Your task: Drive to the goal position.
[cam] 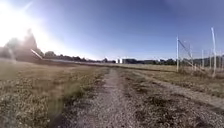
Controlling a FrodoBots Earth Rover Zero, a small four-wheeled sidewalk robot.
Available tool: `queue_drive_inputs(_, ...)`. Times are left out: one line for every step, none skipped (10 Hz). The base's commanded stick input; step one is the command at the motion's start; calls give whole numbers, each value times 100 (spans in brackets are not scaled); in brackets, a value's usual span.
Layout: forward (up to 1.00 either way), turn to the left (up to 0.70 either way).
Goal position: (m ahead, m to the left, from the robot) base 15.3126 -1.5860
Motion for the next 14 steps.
queue_drive_inputs(50,0)
queue_drive_inputs(50,0)
queue_drive_inputs(50,0)
queue_drive_inputs(50,0)
queue_drive_inputs(50,0)
queue_drive_inputs(50,0)
queue_drive_inputs(50,0)
queue_drive_inputs(50,-4)
queue_drive_inputs(50,-10)
queue_drive_inputs(50,-16)
queue_drive_inputs(50,-44)
queue_drive_inputs(50,-21)
queue_drive_inputs(50,-1)
queue_drive_inputs(50,0)
